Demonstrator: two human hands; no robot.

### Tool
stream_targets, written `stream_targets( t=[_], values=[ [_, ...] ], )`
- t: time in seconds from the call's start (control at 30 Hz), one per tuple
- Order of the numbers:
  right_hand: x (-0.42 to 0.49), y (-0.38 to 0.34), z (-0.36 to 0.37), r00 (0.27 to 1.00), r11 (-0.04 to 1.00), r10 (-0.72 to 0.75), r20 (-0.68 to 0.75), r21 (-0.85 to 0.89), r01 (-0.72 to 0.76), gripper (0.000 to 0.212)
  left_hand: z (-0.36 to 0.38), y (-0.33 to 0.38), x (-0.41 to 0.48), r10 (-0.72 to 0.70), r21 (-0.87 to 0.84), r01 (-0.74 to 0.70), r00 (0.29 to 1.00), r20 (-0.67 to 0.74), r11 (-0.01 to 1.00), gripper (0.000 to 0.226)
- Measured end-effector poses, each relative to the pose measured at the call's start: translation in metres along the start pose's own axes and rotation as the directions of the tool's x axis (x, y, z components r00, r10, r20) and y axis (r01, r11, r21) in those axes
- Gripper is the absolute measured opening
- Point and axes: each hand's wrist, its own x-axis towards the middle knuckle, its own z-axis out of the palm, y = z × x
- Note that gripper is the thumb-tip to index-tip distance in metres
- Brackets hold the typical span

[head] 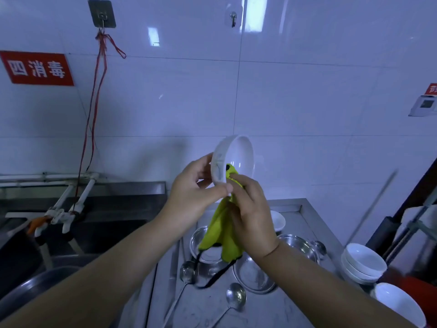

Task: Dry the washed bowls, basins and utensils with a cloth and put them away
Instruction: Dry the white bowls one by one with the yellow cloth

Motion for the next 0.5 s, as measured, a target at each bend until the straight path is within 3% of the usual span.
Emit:
stream_targets(
  t=[0.07, 0.13, 0.2, 0.27, 0.37, 0.5],
  values=[
    [-0.001, -0.001, -0.001, 0.999, 0.999, -0.036, -0.007, 0.016, 0.036, 0.041, 0.000, 0.007, 0.000, 0.031, 0.070, -0.029, 0.999, -0.022, 0.997, 0.044],
    [-0.002, 0.013, -0.007, 0.986, 0.987, -0.161, 0.042, -0.012, 0.161, 0.037, -0.006, 0.017, 0.003, 0.032, 0.141, -0.031, 0.999, -0.002, 0.989, 0.038],
    [0.001, 0.036, -0.018, 0.922, 0.924, -0.358, 0.147, -0.088, 0.373, 0.030, -0.015, 0.026, 0.009, -0.033, 0.215, 0.009, 0.994, 0.105, 0.977, 0.034],
    [0.003, 0.053, -0.025, 0.856, 0.858, -0.466, 0.222, -0.123, 0.499, 0.031, -0.025, 0.028, 0.016, -0.106, 0.227, 0.064, 0.978, 0.178, 0.972, 0.039],
    [0.006, 0.053, -0.024, 0.914, 0.906, -0.374, 0.158, -0.146, 0.397, 0.037, -0.018, 0.019, 0.011, -0.082, 0.069, 0.074, 0.989, 0.123, 0.995, 0.042],
    [0.005, 0.026, -0.018, 0.988, 0.984, -0.149, 0.039, -0.096, 0.152, 0.041, 0.005, 0.000, -0.002, 0.004, 0.033, -0.005, 1.000, 0.025, 0.999, 0.050]
  ],
)
